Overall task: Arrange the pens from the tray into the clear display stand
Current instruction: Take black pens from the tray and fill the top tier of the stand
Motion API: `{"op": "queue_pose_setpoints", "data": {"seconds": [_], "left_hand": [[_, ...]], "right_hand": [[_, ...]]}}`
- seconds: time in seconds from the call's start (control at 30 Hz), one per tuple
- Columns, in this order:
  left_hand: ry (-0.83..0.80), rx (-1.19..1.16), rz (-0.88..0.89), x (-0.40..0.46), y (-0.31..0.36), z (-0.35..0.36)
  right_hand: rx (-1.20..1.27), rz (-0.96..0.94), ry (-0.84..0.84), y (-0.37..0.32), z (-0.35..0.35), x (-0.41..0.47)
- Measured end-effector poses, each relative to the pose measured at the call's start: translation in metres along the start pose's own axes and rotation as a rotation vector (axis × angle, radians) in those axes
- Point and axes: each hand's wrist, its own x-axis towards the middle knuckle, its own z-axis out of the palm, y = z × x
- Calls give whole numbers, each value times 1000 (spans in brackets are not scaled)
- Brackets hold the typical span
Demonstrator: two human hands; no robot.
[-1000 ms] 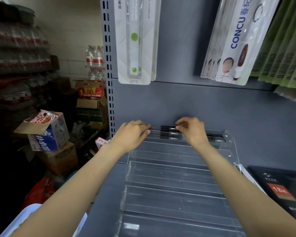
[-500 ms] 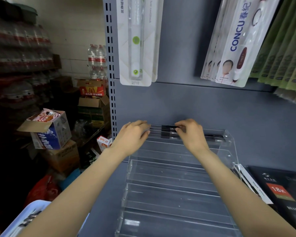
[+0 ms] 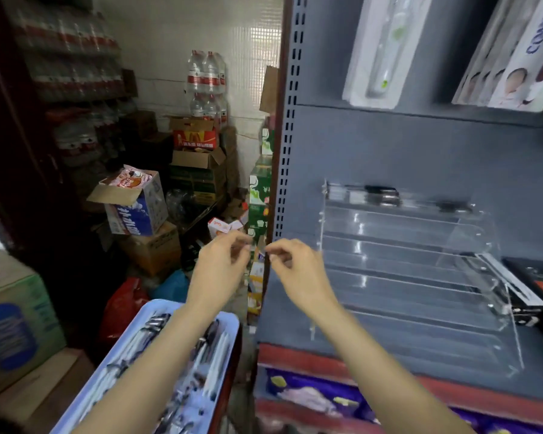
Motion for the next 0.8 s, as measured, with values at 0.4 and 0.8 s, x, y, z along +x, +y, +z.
{"op": "queue_pose_setpoints", "data": {"seconds": [0.4,0.8], "left_hand": [[-430,153,-242,-154,-214,-127],[-836,258,-133,-226,-288,-141]], "right_hand": [[-99,310,-383,-80,228,-122],[-411,377,-535,-69,292,-189]]}}
